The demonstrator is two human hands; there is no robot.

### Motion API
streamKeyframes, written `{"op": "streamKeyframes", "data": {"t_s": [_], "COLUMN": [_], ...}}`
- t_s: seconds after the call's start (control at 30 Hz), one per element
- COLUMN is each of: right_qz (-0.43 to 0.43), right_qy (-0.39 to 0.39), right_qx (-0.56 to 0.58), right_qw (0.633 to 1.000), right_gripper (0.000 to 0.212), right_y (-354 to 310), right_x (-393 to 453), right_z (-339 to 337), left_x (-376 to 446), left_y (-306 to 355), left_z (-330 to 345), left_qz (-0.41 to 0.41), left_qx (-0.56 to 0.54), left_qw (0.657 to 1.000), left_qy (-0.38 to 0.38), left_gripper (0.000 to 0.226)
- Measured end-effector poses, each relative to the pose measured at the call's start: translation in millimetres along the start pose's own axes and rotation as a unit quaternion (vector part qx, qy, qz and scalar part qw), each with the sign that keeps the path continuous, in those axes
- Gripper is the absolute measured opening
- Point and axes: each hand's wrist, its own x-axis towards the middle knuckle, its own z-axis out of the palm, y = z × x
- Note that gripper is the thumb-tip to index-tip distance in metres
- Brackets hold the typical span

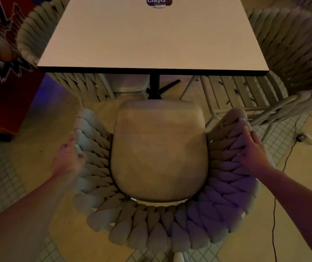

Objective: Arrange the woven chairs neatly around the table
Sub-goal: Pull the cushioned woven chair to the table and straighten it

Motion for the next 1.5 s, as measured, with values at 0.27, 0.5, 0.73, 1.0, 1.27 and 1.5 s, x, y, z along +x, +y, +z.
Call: {"op": "streamKeyframes", "data": {"t_s": [0.27,0.5,0.73,1.0,1.27,1.5], "right_qz": [-0.011,-0.018,-0.025,-0.019,-0.003,0.003], "right_qy": [-0.004,0.005,0.007,-0.001,-0.012,-0.014], "right_qx": [-0.006,-0.012,-0.016,-0.023,-0.024,-0.027], "right_qw": [1.0,1.0,1.0,1.0,1.0,1.0], "right_gripper": [0.097,0.095,0.095,0.094,0.094,0.099], "right_y": [-2.4,-6.0,-5.1,-7.4,-11.3,-17.9], "right_x": [18.7,34.5,34.7,32.1,32.0,26.6], "right_z": [1.2,0.3,0.3,0.4,-0.8,-1.3], "left_x": [14.3,27.6,29.1,31.7,28.8,23.2], "left_y": [4.4,8.9,12.0,12.4,15.0,7.5], "left_z": [-0.5,-1.4,-4.4,-7.3,-6.2,-12.5], "left_qz": [-0.001,-0.001,-0.009,0.003,-0.016,0.007], "left_qx": [0.023,0.025,0.018,0.024,-0.051,-0.005], "left_qw": [1.0,1.0,1.0,1.0,0.998,1.0], "left_qy": [0.007,0.005,-0.005,-0.014,-0.014,-0.02], "left_gripper": [0.079,0.082,0.084,0.084,0.078,0.081]}}
